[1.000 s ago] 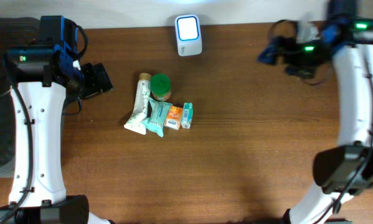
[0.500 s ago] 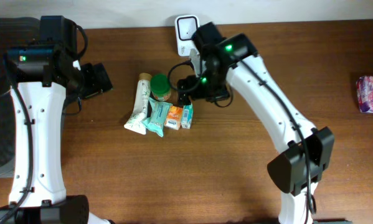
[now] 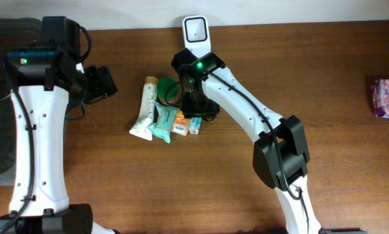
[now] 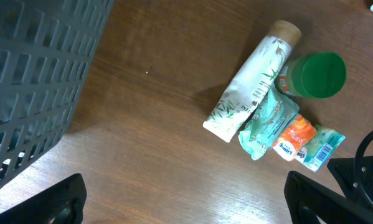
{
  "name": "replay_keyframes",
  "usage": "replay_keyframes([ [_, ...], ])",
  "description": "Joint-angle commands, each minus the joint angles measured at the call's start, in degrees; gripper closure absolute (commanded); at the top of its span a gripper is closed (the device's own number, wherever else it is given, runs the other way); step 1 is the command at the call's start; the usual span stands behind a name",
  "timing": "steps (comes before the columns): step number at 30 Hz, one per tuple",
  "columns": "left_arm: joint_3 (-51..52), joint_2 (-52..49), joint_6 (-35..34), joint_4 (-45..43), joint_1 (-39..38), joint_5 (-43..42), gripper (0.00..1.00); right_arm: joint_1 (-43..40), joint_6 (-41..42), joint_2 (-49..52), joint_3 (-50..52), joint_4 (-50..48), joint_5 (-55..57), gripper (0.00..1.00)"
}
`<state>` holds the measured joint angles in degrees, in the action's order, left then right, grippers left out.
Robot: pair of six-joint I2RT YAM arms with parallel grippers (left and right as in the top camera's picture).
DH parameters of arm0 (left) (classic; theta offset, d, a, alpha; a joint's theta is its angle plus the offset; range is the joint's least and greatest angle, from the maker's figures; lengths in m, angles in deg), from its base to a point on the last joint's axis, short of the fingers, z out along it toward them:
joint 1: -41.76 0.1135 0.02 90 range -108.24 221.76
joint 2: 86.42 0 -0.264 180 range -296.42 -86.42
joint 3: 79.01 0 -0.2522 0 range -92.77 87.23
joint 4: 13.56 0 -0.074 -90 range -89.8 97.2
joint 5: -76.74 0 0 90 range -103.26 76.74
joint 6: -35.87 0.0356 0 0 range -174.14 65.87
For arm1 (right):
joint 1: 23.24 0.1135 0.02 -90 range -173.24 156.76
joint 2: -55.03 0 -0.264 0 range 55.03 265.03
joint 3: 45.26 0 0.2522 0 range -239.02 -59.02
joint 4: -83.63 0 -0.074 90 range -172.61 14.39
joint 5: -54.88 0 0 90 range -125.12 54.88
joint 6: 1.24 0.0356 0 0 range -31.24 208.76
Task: Scan the item barcode
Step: 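Reach the right gripper to the small teal pack and pull it out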
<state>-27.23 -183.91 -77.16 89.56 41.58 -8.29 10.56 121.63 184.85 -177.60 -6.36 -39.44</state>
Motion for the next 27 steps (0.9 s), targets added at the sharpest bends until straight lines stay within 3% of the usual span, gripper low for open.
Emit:
replay_keyframes([
  [1, 0.0, 1.0, -0.5, 0.1, 0.1, 0.4, 0.01, 0.5, 0.7, 1.8, 0.5, -0.2, -0.1, 0.54],
  [13, 0.0, 1.0, -0.5, 0.1, 0.1, 0.5, 0.01, -0.5, 1.9, 1.8, 7.9, -2.9, 8.5, 0.55],
  [19, 0.0, 1.0, -0.5, 0.1, 0.1, 0.5, 0.01, -6.7, 1.9, 1.8, 6.7, 1.4, 10.3, 0.55],
  [24, 0.0, 1.0, -0.5, 0.0, 0.1, 0.5, 0.01, -11.0, -13.1, 1.1, 1.4, 2.9, -11.5, 0.53],
  [27, 0.0, 1.0, -0.5, 0.1, 0.1, 0.5, 0.01, -10.9, -14.4, 1.1, 0.6, 2.6, -18.7, 0.53],
])
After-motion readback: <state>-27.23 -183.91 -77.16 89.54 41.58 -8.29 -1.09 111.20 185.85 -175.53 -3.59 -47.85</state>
